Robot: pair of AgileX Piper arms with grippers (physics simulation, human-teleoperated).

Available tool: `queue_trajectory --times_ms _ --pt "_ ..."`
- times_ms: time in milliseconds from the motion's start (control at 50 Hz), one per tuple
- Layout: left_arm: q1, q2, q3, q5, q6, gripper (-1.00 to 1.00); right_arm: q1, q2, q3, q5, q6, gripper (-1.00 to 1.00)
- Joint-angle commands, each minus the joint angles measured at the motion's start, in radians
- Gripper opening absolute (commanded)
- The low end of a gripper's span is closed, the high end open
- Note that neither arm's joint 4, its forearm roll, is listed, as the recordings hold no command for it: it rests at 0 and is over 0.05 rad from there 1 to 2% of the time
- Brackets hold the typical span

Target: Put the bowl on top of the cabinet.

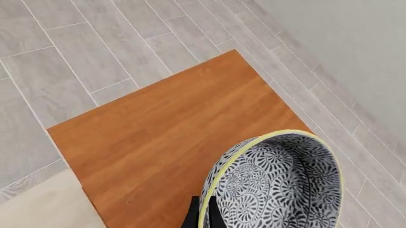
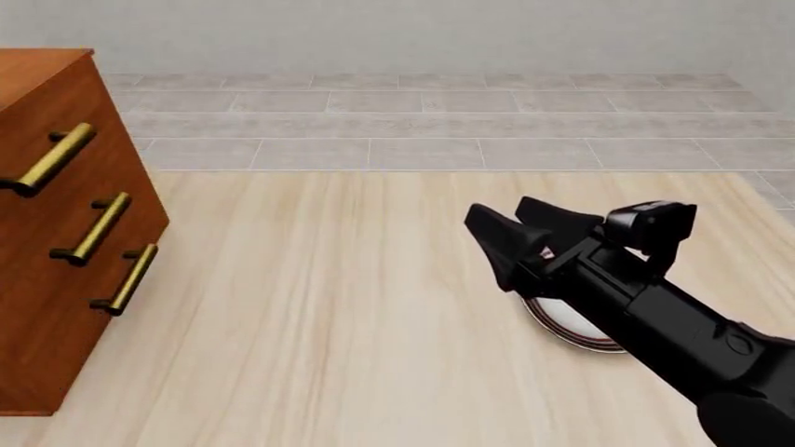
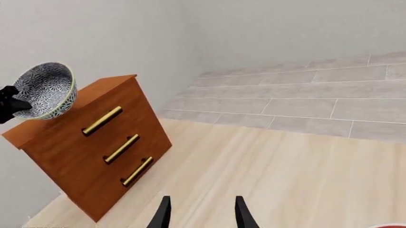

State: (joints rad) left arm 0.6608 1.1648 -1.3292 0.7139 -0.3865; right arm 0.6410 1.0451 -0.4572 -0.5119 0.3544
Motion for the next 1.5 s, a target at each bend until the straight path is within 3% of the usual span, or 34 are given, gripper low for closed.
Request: queue_trajectory --times_ms 20,60,80,580,1100,1500 --pt "0.014 0.016 0.002 -0.007 -0.007 -1.00 0.004 -0.011 0.007 0.003 -0.001 1.00" --pt "0.004 0.014 -0.002 -0.008 -0.012 -1.00 0.003 -0.014 0.008 0.005 -0.001 1.00" --pt "-0.010 0.014 -0.002 -0.011 -0.018 1.00 0.003 -0.016 0.009 0.005 -0.001 1.00" --pt "-0.004 0.022 -0.047 0.005 -0.027 1.00 0.005 -0.013 0.005 0.005 -0.002 1.00" --pt "0.046 0.020 -0.194 0.082 -0.025 1.00 0.007 -0.018 0.001 0.008 -0.003 1.00" --pt "0.032 0.000 -0.295 0.147 -0.045 1.00 0.017 -0.031 -0.006 0.019 0.003 1.00"
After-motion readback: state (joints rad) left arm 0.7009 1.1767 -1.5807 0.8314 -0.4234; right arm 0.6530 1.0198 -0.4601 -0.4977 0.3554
